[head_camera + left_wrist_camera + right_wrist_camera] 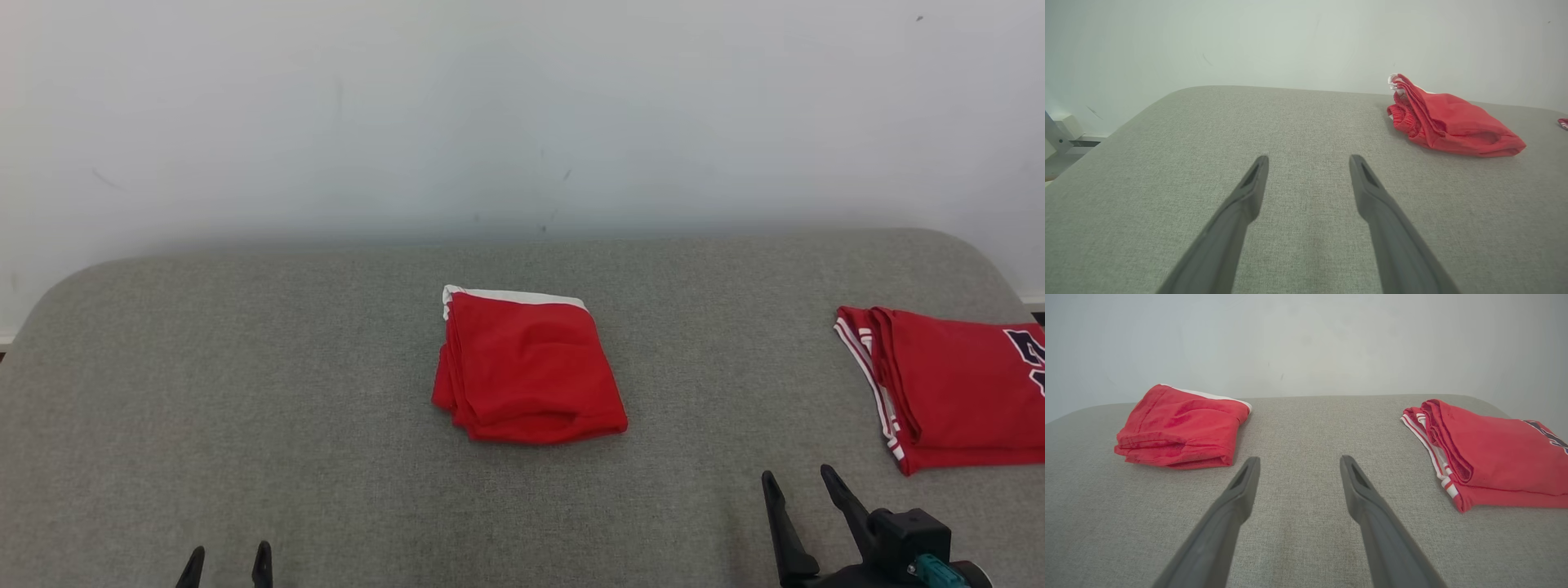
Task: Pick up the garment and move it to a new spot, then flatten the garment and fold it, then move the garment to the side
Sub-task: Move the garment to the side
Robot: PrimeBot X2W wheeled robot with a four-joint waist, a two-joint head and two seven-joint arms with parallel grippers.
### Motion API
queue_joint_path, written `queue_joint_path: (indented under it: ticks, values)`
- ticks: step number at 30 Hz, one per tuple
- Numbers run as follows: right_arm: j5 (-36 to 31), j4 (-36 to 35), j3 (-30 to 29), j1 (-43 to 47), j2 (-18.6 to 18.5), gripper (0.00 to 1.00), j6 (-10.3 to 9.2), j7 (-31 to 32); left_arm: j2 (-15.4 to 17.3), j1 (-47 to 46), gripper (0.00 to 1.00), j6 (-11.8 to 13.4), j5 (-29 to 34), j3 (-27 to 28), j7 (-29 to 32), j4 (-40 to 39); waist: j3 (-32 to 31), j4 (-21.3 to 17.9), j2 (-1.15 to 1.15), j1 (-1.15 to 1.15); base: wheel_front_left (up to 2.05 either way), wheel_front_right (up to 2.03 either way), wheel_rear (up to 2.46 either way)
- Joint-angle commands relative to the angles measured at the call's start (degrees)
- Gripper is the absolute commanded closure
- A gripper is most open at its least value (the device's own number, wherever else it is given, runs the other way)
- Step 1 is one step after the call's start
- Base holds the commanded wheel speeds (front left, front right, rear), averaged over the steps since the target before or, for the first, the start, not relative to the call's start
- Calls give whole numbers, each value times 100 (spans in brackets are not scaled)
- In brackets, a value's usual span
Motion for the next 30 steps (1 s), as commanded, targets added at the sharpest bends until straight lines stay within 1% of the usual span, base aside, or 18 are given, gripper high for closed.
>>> queue_joint_path:
  ticks: [1, 13, 16, 20, 21, 22, 26, 27, 30]
  values:
    - [-49, -50, -24, 24, 31, 0, 2, 18, 19, -31, 0, 37, -50, 2, 20, -67, 1, 8, 0, 0, 0, 0, 0]
    - [-112, -118, -42, 90, 86, 0, 3, 149, -40, 122, 0, 102, -56, -122, 45, -326, 33, 36, 0, 0, 0, 0, 0]
    - [-7, -127, 15, 7, 97, 0, 3, 356, -50, 130, 0, 133, -61, -149, 63, -384, 64, 54, 0, 0, 0, 0, 0]
    - [304, -139, 169, -373, -12, 0, 2, 1184, -53, 142, 0, 160, -78, -167, 94, -445, 126, 92, 0, 0, 0, 0, 0]
    - [517, -197, 114, -636, 48, 0, 3, 1712, -65, 132, 0, 176, -86, -181, 101, -469, 172, 122, 0, 0, 0, 0, 0]
    - [550, -221, 77, -779, 89, 0, 3, 2022, -71, 129, 0, 181, -85, -191, 102, -479, 190, 138, 0, 0, 0, 0, 0]
    - [562, -308, -86, -1485, 235, 0, 3, 3267, -99, 37, 0, 166, -82, -300, 129, -535, 338, 288, 0, 0, 0, 0, 0]
    - [509, -332, -85, -1674, 257, 0, 3, 3552, -106, -19, 0, 153, -81, -344, 138, -551, 416, 349, 0, 0, 0, 0, 0]
    - [213, -261, -343, -2258, 332, 0, 3, 4271, -101, -202, 0, 101, -71, -448, 138, -565, 673, 545, 0, 0, 0, 0, 0]
